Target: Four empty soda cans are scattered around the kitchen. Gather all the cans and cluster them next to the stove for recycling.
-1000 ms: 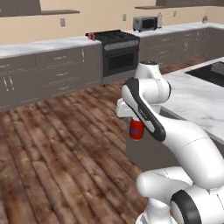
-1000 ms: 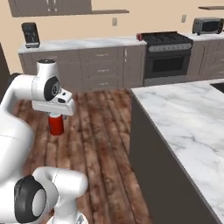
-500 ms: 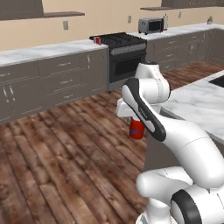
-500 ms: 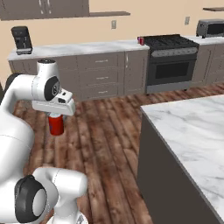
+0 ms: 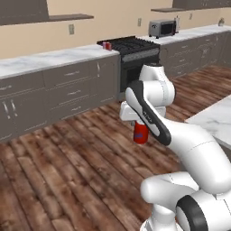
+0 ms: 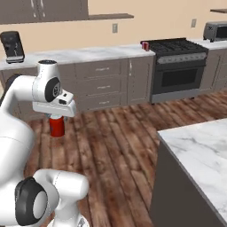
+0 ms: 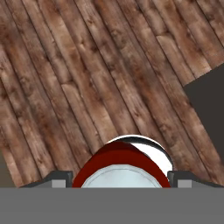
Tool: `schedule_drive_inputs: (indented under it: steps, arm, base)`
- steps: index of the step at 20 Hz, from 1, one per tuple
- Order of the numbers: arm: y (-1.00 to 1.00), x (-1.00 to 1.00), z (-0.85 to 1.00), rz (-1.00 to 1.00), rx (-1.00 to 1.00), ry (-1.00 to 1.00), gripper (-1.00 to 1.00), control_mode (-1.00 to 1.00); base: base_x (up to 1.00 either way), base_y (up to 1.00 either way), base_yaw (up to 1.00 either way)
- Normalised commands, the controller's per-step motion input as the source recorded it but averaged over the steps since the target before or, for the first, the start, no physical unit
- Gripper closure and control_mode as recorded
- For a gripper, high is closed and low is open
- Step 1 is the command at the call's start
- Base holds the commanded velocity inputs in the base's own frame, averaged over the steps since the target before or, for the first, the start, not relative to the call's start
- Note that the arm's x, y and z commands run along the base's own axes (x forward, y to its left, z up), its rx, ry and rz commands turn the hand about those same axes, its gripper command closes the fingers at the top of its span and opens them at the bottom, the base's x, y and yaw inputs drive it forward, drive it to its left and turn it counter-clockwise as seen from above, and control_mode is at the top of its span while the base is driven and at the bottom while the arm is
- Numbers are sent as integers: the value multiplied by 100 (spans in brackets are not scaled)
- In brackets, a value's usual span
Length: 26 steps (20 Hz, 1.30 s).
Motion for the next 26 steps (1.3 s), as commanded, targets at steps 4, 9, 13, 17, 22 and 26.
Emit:
schedule_drive_inputs:
  steps: [4,9,13,17,22,26]
  arm:
    - [0,0,0,0,0,0,100,100]
    - [0,0,0,0,0,0,100,100]
    - [0,0,0,0,0,0,100,100]
    - [0,0,0,0,0,0,100,100]
    - [0,0,0,0,0,0,100,100]
    - [0,0,0,0,0,0,100,100]
  base:
    - [67,61,-11]
    - [68,63,-12]
    - [72,64,-11]
    - [70,63,-12]
    - [70,61,-12]
    - [79,40,-9]
